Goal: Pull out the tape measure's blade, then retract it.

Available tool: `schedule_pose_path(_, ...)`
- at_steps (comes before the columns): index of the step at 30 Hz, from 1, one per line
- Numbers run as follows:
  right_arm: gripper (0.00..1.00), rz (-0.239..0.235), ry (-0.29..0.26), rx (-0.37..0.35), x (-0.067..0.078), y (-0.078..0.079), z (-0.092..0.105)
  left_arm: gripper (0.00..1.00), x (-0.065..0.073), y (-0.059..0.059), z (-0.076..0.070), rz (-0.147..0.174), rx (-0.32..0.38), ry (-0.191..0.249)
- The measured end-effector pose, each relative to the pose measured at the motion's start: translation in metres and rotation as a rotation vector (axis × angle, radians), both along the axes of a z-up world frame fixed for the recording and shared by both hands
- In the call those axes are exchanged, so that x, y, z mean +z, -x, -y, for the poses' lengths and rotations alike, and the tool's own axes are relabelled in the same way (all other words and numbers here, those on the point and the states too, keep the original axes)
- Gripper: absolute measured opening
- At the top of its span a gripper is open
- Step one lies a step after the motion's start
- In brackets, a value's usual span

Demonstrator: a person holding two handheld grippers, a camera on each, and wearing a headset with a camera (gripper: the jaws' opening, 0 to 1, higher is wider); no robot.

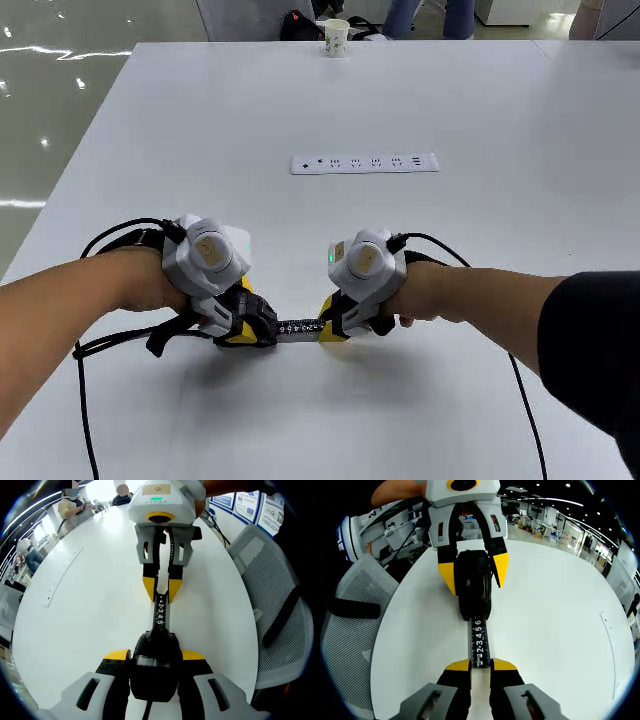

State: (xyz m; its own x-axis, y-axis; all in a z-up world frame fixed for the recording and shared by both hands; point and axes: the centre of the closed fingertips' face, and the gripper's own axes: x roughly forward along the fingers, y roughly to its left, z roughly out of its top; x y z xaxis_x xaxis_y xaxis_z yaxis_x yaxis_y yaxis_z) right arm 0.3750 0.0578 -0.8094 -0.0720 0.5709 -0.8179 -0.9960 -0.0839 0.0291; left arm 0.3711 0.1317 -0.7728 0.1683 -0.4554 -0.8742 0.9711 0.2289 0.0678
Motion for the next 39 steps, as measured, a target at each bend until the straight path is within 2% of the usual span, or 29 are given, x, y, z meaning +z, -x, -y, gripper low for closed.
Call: schedule_pose_path(39, 0.10, 0.003, 0.018, -0.015, 0.002, -0.003, 0.022, 0.31, 0.001, 0.000, 0.000, 0.003, 0.005, 0.003)
